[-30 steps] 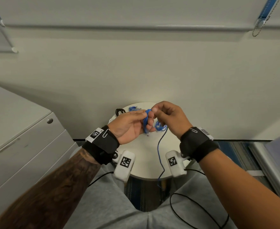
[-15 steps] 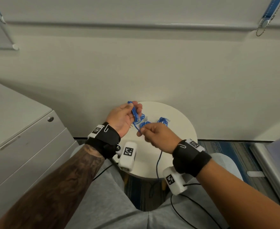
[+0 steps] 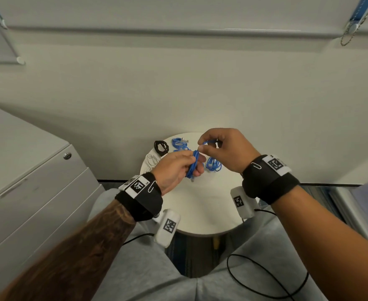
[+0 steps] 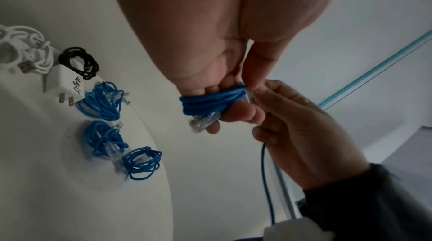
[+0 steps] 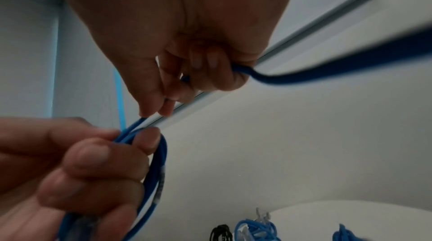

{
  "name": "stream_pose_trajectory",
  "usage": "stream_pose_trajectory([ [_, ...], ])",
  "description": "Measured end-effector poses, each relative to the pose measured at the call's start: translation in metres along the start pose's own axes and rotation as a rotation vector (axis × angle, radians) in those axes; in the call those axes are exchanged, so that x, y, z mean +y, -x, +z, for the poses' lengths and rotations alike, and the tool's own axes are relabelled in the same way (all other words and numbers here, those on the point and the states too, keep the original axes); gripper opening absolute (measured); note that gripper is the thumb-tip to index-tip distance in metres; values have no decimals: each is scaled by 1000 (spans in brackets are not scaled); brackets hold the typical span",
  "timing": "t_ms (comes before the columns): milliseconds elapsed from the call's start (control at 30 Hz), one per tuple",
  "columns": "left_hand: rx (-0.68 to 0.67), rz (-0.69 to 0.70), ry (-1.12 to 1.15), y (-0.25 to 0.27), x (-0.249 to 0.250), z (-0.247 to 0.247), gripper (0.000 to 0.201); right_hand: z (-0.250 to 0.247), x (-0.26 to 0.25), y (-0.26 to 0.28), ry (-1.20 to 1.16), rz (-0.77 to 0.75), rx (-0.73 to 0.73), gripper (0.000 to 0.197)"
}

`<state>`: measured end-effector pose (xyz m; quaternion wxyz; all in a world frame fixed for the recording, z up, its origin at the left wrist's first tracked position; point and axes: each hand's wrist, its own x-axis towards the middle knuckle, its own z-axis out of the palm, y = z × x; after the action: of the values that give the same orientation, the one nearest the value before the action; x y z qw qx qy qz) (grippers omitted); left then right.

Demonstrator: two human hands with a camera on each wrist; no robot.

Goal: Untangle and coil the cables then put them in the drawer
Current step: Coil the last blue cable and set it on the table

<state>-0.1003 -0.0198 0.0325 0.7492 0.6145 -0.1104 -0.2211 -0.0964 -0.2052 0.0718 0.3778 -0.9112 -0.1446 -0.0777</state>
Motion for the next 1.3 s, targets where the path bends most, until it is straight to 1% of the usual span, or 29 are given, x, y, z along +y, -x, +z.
stream_pose_trajectory([
  [67, -15, -12, 14, 1, 1, 0, 27, 0, 4, -2, -66, 10, 14, 6],
  [167, -65, -37, 99, 1, 9, 1, 26, 6, 12, -1, -212, 77, 27, 11],
  [267, -104, -41, 277, -1, 16, 1, 25, 22, 15, 4, -380, 155, 53, 16],
  [333, -104, -47, 446, -3, 19, -1, 23, 36, 13, 10, -415, 214, 20, 20],
  [400, -59, -28, 609, -7, 20, -6, 22, 50, 10, 19, -393, 252, -82, 23],
  [467, 64, -1, 697, -12, 21, -11, 24, 60, 8, 29, -337, 259, -185, 23],
  [500, 117, 15, 704, -14, 20, -14, 25, 61, 6, 33, -289, 243, -211, 25],
  [567, 176, 43, 633, -15, 17, -18, 28, 60, 2, 36, -178, 166, -224, 28],
  [633, 201, 52, 530, -15, 10, -18, 30, 55, -4, 36, -77, 93, -256, 29],
  [700, 225, 61, 491, -18, 3, -18, 27, 49, -7, 37, -40, 86, -283, 35],
  [767, 248, 75, 481, -21, -1, -19, 24, 46, -10, 39, -52, 86, -305, 36],
  [867, 266, 99, 421, -22, -1, -13, 22, 38, -15, 39, -87, 71, -314, 29],
  [900, 272, 107, 374, -21, -1, -9, 21, 35, -16, 38, -88, 58, -300, 25],
  [967, 277, 123, 251, -18, -1, 0, 21, 28, -15, 33, -66, 7, -226, 18],
  [1000, 267, 122, 198, -17, -1, 2, 21, 24, -15, 30, -52, -22, -186, 15],
  [1067, 196, 104, 145, -14, -2, 7, 21, 14, -14, 25, -37, -60, -133, 11],
  [1167, 83, 57, 179, -8, -2, 12, 27, 0, -13, 19, -118, -52, -118, 5],
  [1233, 32, 14, 188, -5, 2, 11, 33, -6, -12, 18, -193, -54, -120, 9],
  [1300, -20, -4, 150, -2, 6, 10, 33, -9, -8, 16, -174, -66, -81, 13],
])
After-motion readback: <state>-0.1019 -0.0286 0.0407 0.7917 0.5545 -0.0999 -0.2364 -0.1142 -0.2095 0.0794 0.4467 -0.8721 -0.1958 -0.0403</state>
